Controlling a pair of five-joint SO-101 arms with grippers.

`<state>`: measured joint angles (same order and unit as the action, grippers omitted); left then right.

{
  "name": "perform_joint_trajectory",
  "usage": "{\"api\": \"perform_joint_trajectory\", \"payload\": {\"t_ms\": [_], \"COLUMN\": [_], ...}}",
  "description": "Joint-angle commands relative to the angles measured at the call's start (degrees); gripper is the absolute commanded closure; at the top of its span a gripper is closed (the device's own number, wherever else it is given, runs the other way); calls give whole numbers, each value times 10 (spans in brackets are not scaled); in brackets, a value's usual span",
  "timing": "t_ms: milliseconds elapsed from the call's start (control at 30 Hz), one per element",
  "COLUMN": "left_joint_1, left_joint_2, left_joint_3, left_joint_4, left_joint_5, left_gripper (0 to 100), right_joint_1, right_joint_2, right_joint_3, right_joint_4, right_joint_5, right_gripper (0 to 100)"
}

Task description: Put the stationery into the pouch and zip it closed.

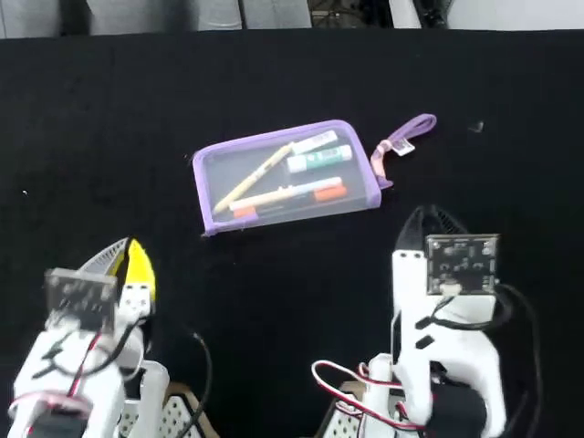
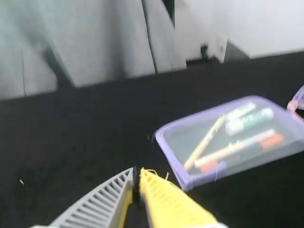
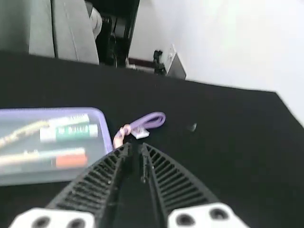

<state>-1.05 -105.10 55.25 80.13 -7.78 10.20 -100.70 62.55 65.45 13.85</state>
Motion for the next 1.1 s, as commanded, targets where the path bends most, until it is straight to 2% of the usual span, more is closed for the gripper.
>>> {"api": "perform_joint_trajectory", "payload": {"t_ms": [0,200,467,567,700,800,1067], "left_joint_1": [3,-21,-108,-115,-76,-76,-79], "left_joint_2": [4,4,5,5,5,5,6], "left_joint_3": [102,213,401,401,405,419,422], "left_joint_4": [-31,-76,-192,-171,-103,-113,-82], "left_joint_5": [-3,-3,-7,-6,-8,-8,-8], "left_gripper": [970,970,970,970,970,970,970], "right_joint_1": [4,4,4,8,10,10,9], "right_joint_2": [-47,-78,-78,-78,-78,-78,-78], "right_joint_3": [61,188,323,338,339,339,339], "right_joint_4": [-13,-13,-13,16,78,82,93], "right_joint_5": [6,2,4,4,5,6,6], "right_gripper": [966,966,969,969,969,969,969]}}
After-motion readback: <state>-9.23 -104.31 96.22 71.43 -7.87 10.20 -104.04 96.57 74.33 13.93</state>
